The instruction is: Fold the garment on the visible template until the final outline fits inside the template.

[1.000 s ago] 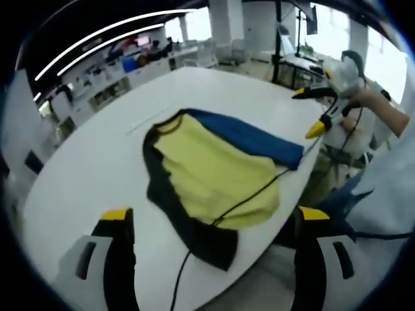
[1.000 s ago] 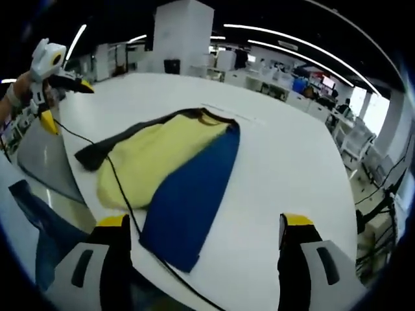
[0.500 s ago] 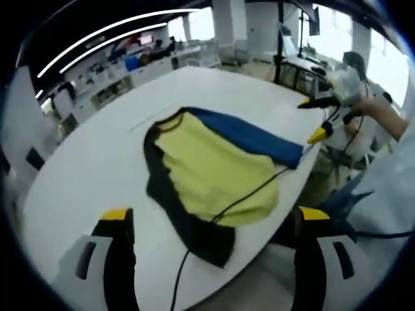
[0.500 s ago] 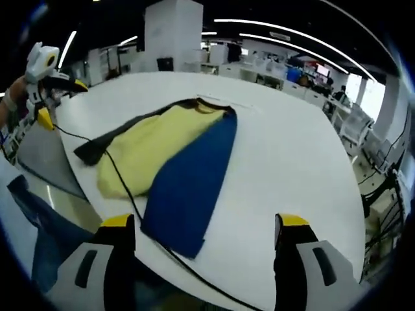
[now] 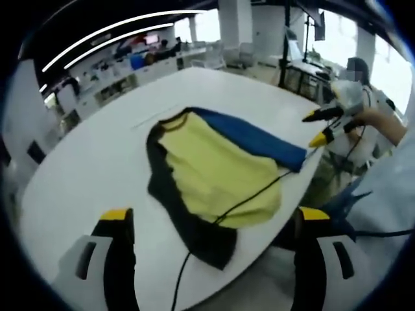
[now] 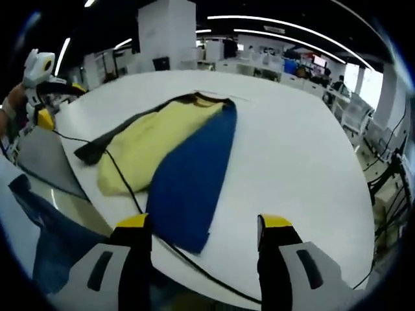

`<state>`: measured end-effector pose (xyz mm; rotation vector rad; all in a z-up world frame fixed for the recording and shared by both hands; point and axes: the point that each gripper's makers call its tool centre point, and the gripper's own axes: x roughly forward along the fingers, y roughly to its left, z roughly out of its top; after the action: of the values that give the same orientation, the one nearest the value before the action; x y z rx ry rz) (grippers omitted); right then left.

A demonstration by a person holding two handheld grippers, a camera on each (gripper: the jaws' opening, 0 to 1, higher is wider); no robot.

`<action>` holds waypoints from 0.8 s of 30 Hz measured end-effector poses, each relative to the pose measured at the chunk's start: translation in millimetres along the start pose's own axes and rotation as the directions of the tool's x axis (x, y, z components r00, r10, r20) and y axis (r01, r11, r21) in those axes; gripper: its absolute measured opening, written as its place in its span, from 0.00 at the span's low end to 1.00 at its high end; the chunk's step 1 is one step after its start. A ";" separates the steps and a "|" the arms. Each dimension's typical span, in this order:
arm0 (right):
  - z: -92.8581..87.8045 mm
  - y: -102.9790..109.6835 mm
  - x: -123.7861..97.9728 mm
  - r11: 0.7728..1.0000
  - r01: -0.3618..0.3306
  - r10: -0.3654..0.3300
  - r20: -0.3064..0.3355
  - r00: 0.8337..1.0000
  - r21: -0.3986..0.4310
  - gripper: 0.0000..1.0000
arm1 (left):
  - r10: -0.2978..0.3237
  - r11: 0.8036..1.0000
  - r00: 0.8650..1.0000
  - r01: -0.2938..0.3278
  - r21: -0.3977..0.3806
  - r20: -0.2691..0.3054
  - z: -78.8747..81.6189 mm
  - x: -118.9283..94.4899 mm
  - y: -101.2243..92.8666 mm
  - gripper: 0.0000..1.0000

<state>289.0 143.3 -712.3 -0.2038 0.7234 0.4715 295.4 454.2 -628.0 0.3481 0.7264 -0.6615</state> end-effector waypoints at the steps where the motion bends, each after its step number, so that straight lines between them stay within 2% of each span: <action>1: -1.1 -0.1 1.0 1.000 0.001 -0.001 -0.001 1.000 0.000 0.62 | 0.002 1.000 1.000 -0.002 -0.001 0.000 0.1 0.1 1.3 0.99; 11: -17.2 -2.4 8.2 1.000 0.004 -0.003 -0.033 0.999 0.030 0.57 | 0.010 1.000 1.000 -0.010 -0.001 0.002 3.9 2.0 7.9 0.99; 24: -26.2 -3.2 14.4 0.999 0.006 -0.004 -0.046 0.999 0.041 0.47 | 0.024 1.000 1.000 -0.024 -0.003 0.007 10.4 2.0 8.3 0.99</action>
<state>284.5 136.6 -741.2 -0.1779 0.7770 0.4479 307.2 454.3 -621.5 0.3507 0.7152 -0.6387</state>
